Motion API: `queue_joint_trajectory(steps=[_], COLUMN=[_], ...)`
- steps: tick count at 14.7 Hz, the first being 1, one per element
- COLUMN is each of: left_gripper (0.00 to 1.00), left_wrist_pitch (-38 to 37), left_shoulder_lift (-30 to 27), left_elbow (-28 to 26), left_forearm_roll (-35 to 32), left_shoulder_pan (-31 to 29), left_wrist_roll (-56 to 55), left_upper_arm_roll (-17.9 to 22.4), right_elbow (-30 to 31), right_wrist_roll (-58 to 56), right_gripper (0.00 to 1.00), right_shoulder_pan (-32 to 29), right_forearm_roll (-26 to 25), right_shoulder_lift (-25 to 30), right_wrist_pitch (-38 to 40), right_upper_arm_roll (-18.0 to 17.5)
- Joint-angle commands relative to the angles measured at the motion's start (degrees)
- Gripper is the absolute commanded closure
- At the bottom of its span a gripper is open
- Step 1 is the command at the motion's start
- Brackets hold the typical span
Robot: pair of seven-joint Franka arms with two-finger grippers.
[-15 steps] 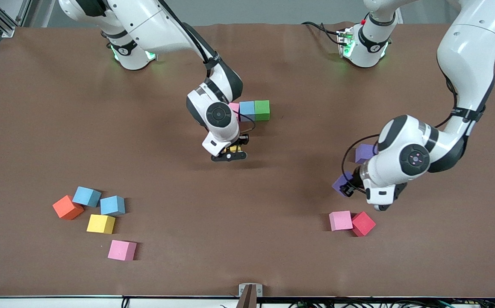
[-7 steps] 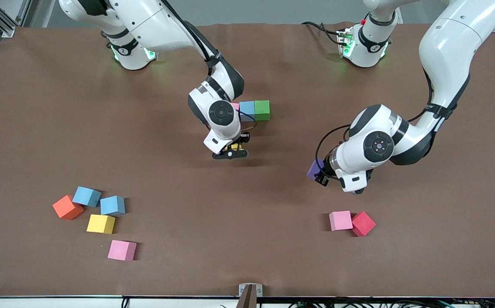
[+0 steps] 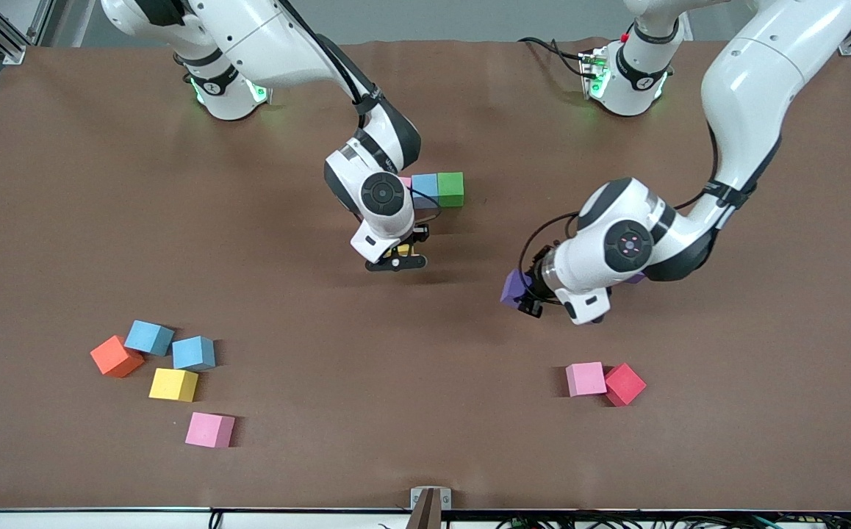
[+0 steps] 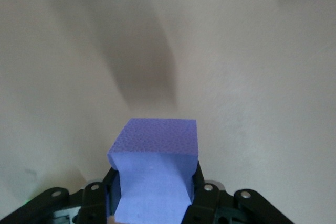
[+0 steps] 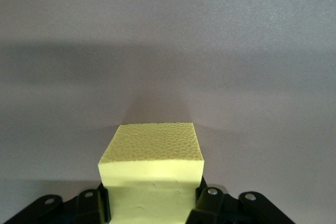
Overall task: Arrange 11 blocks into digit 3
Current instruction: 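Carry the purple cube beside the yellow cube with the left gripper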
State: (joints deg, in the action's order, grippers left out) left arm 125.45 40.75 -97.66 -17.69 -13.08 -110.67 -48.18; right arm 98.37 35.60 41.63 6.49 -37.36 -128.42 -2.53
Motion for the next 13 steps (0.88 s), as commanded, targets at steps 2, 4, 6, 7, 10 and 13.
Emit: queue_joint_trajectory(steps=[2,4,6,7,10,13], left_gripper=[0.91,0.91,0.91,0.91,0.9,0.88], left_wrist_pitch=[0.8,0.9,1.4,1.5,3.0,3.0], left_shoulder_lift=[-0.6,-0.5,-0.3,-0.3,-0.3,-0.3], left_elbow=[-1.3,-1.2,-1.2,-1.2,-1.7,-2.4], left_forearm_roll=[0.5,0.6,0.4,0.3,0.0,-1.3], left_shoulder_pan=[0.1,1.9,3.2,4.4,6.1,7.9], left_wrist_roll=[-2.3,-2.6,-6.6,-9.2,-17.3,-24.5], left_upper_arm_roll=[-0.1,-0.1,0.0,0.0,0.2,0.3], right_elbow=[3.1,3.1,3.1,3.1,3.0,3.0], right_wrist_roll=[0.9,0.9,0.7,0.5,0.3,0.2], right_gripper=[0.88,0.88,0.87,0.87,0.87,0.87], right_shoulder_pan=[0.8,0.9,0.8,0.8,0.7,0.7], right_forearm_roll=[1.0,1.0,1.0,0.9,0.5,0.5], right_shoulder_lift=[0.9,0.9,0.9,0.9,0.8,0.8], right_wrist_pitch=[0.7,0.8,0.9,1.2,1.3,1.2], right_upper_arm_roll=[0.4,0.4,0.4,0.4,0.4,0.4])
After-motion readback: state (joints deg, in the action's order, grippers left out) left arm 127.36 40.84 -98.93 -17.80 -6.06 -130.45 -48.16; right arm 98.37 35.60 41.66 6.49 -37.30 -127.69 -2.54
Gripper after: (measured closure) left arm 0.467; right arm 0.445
